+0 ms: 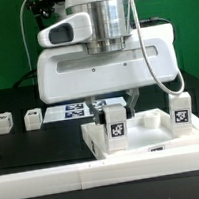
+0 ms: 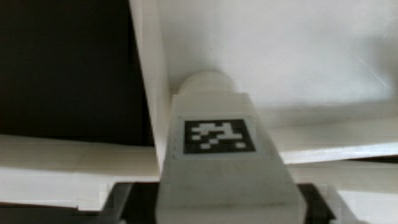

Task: Assemble square table

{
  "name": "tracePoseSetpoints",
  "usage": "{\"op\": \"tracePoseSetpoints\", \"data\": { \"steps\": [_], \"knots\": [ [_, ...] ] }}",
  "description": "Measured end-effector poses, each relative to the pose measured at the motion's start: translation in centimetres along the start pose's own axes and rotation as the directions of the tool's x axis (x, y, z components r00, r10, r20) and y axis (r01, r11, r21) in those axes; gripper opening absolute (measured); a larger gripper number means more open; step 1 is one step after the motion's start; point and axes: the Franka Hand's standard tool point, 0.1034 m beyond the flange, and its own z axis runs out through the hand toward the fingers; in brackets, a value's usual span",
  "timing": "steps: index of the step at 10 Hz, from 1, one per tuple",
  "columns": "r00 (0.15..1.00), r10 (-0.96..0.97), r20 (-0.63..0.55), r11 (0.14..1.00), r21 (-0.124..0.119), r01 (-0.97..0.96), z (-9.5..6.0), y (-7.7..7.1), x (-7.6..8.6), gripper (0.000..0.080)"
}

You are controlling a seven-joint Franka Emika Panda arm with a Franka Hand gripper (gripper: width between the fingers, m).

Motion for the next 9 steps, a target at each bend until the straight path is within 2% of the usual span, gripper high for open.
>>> {"op": "tracePoseSetpoints", "data": {
  "steps": [2, 5, 7, 9],
  "knots": [
    [0.984, 0.179, -0.001, 0.984, -0.001, -0.179, -0.04, 0.12, 0.02, 0.0293],
    [0.851, 0.525, -0.008, 0.851, 0.005, -0.525, 0.20, 0.26, -0.23, 0.0294],
    [0.691, 0.723, -0.005, 0.691, 0.024, -0.722, 0.33, 0.31, -0.37, 0.0294],
    [0.563, 0.826, 0.003, 0.563, 0.028, -0.826, 0.34, 0.31, -0.40, 0.0294]
  ]
}}
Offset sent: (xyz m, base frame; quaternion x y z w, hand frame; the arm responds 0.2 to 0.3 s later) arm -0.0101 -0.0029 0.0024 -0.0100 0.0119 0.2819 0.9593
